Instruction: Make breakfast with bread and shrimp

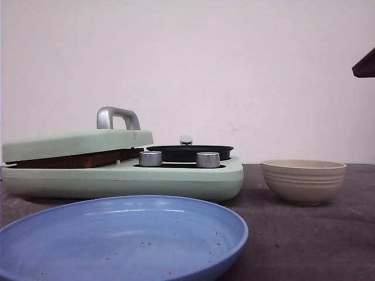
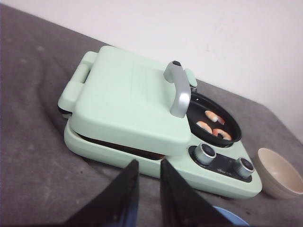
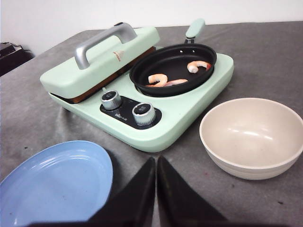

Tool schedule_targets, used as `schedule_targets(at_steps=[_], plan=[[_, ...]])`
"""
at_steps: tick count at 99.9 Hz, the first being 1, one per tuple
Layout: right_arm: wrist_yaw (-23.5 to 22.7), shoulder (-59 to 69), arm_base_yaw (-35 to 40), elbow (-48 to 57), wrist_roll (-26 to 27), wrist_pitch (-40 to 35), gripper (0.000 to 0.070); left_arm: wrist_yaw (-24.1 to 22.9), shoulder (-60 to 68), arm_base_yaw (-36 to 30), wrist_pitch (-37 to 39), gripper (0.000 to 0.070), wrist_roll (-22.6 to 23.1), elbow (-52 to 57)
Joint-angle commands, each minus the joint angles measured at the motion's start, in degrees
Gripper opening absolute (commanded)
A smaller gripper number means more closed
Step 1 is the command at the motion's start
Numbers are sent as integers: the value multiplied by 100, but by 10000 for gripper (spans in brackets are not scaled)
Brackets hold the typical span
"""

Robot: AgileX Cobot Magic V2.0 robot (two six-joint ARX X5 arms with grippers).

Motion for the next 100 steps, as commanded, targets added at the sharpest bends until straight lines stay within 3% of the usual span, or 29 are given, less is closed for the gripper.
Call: schedule_targets(at_steps=[1,77,83,93,100], plan=[[-11,-4,35,-13,37,79,0,-15,-11,-22,98,0,-153,66],[-11,-4,35,-13,39,79,0,-15,-22,118,-26,0,-122,59],[-11,-4,35,-13,39,79,0,-114,-22,275,-166,0,317,17],[-11,-4,35,-13,39,79,0,-212,-22,588,177,0,1878,-197],[-11,-4,35,-13,39,79,0,-203,-22,815,730,0,2677,-417]])
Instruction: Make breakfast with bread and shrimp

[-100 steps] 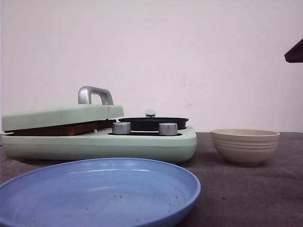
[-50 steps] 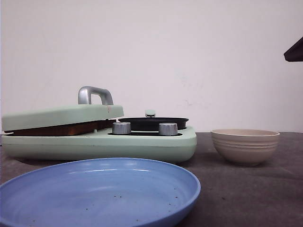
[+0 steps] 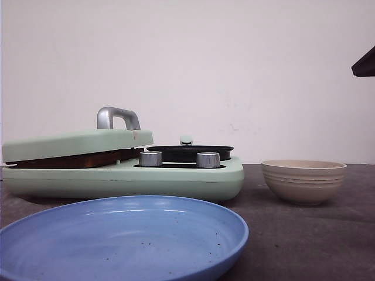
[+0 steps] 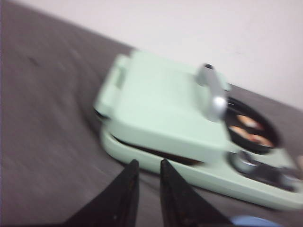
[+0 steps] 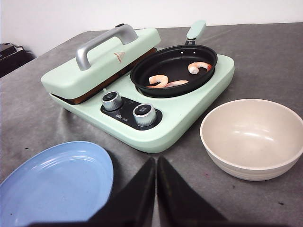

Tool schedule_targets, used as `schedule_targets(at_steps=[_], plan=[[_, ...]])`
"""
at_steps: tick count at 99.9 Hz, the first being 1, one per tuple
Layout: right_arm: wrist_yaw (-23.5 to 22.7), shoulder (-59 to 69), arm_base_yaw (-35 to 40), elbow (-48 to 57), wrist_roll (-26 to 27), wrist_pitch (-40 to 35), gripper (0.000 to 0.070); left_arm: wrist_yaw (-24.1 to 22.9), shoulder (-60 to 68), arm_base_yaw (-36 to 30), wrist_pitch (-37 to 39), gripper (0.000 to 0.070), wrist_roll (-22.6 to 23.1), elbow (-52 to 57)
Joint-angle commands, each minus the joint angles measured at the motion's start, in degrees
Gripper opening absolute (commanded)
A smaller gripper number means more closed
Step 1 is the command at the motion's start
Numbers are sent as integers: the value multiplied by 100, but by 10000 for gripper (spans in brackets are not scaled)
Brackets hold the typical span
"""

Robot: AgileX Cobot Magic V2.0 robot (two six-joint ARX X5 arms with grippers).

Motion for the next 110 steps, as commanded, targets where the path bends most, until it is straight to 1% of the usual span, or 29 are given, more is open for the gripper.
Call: schedule_targets(at_steps=[1,5,10,15,19,25,34,38,43,48,52,62,71,110], plan=[[-11,-4,35,-13,39,76,0,-28,-15,157,542,0,1705,-177],[-11,-4,35,-13,39,76,0,-11,-15,306,962,0,2055,-350],[-11,-4,35,-13,39,76,0,68,-15,494,1421,0,2330,-562],[-11,-4,35,-13,39,76,0,181,-15,669,1762,0,2422,-758],[-11,-4,35,-13,39,76,0,273,-15,796,1886,0,2448,-894],[-11,-4,35,-13,39,76,0,479,-15,964,1939,0,2448,-1086],[-11,-4,35,-13,39,76,0,935,-15,1158,1980,0,2437,-1438],[-11,-4,35,-13,39,76,0,1132,-17,1213,1674,0,2446,-1467],[-11,-4,35,-13,37,76,0,1248,-17,1255,1320,0,2444,-1464],[-11,-4,35,-11,37,72,0,1224,-17,1274,1366,0,2625,-1467],[-11,-4,35,-9,37,76,0,1213,-17,1279,1349,0,2660,-1467],[-11,-4,35,-9,39,76,0,1128,-17,1276,1346,0,2653,-1467],[-11,-4,35,-9,37,76,0,1158,-17,1268,1349,0,2573,-1467],[-11,-4,35,-9,37,76,0,1196,-15,1266,1357,0,2588,-1464]])
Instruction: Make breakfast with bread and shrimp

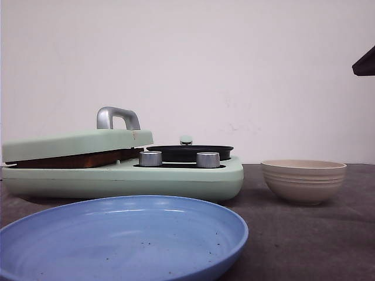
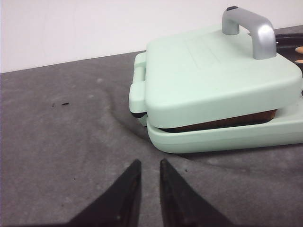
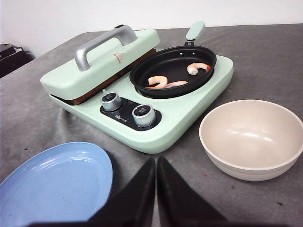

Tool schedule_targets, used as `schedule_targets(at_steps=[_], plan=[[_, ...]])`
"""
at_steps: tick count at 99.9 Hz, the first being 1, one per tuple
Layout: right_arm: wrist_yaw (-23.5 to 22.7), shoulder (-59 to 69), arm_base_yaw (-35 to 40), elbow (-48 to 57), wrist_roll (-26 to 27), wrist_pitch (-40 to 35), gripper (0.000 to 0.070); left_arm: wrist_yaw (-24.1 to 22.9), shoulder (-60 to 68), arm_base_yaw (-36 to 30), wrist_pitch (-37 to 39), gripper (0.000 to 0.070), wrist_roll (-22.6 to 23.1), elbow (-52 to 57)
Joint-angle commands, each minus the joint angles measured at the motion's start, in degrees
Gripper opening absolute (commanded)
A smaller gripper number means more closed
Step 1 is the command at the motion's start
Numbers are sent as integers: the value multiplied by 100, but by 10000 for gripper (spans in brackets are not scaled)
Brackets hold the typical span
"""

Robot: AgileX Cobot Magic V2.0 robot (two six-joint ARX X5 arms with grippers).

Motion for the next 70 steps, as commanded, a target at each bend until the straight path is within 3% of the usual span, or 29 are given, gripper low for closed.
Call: schedule_targets(at_steps=[1,52,61,70], plan=[[-11,2,35,-9,37,70,0,13,-11,7,-26,0,39,-103],[63,-114,33,-9,31,-57,0,13,-11,7,-26,0,39,-103],[621,-319,-13,-13,-210,-57,0,15,-11,7,-26,0,39,-103],[1325,-595,-125,-15,-901,17,0,13,-11,7,-26,0,39,-103]])
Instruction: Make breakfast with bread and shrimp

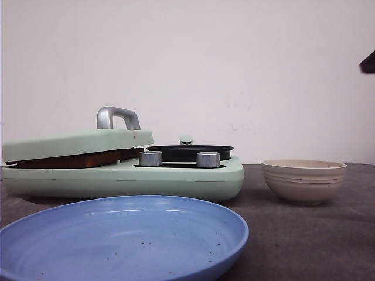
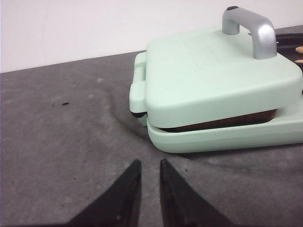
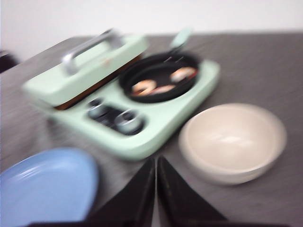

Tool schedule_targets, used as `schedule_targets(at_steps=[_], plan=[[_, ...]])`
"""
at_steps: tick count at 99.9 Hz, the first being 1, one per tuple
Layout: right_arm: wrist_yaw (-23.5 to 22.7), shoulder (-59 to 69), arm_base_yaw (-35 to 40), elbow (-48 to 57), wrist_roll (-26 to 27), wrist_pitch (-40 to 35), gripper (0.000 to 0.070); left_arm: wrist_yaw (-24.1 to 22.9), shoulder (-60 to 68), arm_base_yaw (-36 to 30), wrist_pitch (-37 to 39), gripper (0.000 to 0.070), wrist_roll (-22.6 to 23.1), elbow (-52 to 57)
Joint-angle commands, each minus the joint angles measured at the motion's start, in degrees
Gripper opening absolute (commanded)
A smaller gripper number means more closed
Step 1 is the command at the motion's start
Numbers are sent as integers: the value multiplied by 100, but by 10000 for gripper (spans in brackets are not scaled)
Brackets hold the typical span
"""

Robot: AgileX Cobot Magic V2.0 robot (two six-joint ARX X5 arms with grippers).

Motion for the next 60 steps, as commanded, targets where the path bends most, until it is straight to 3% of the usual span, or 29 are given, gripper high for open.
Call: schedule_targets(at_steps=[1,10,20,41,55,60], plan=[[551,-162,-87,-4,-758,120,0,13,-11,7,-26,0,39,-103],[1117,-433,-323,-13,-1475,101,0,15,-11,7,-26,0,39,-103],[1228,-745,-654,-166,-1759,107,0,13,-11,7,-26,0,39,-103],[909,-1633,-1202,-999,-1755,181,0,13,-11,4,-26,0,39,-103],[603,-1598,-1394,-1530,-1746,664,0,13,-11,7,-22,0,39,-103],[501,-1598,-1394,-1547,-1591,245,0,15,-7,7,-28,0,39,-103]])
